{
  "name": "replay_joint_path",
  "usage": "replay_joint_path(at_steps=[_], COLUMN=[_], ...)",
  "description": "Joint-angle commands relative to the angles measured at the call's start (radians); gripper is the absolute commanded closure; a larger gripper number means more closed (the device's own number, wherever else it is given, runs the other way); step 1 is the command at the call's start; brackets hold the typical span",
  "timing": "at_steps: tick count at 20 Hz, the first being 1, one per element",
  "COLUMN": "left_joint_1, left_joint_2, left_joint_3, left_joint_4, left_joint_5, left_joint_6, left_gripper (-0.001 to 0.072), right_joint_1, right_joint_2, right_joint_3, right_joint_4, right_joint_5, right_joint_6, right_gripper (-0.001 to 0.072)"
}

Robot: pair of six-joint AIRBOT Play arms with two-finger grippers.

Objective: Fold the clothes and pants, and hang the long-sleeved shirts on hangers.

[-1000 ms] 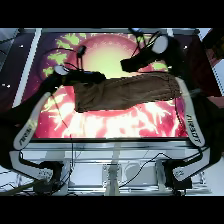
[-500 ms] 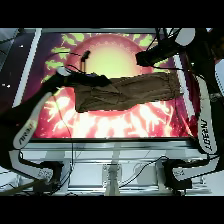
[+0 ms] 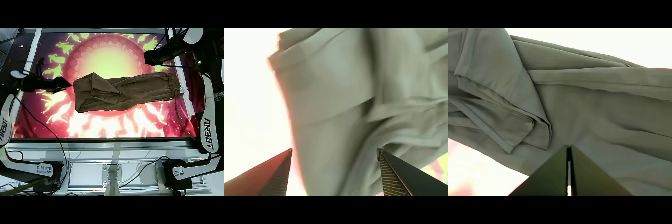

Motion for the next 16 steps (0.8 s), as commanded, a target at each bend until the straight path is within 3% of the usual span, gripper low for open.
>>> replay_joint_path(at_steps=[1,10,11,13,16], left_joint_1=[0.037,-0.128,-0.141,-0.156,-0.159], left_joint_2=[-0.038,-0.185,-0.187,-0.185,-0.159], left_joint_3=[-0.076,-0.075,-0.075,-0.072,-0.022], left_joint_4=[0.021,-0.096,-0.1,-0.127,-0.135], left_joint_5=[0.029,0.164,0.185,0.193,0.127], left_joint_6=[0.039,0.076,0.074,0.078,0.076], left_gripper=[0.0103,0.0108,0.0257,0.0682,0.0688], right_joint_1=[-0.004,-0.004,-0.004,-0.004,-0.004], right_joint_2=[0.001,0.001,0.001,0.0,0.0], right_joint_3=[0.0,0.0,0.0,0.0,0.0], right_joint_4=[0.004,0.015,0.016,0.022,0.021], right_joint_5=[-0.009,-0.008,-0.008,-0.008,-0.008], right_joint_6=[0.001,0.001,0.001,0.001,-0.032], right_gripper=[0.0682,0.0682,0.0682,0.0682,0.0682])
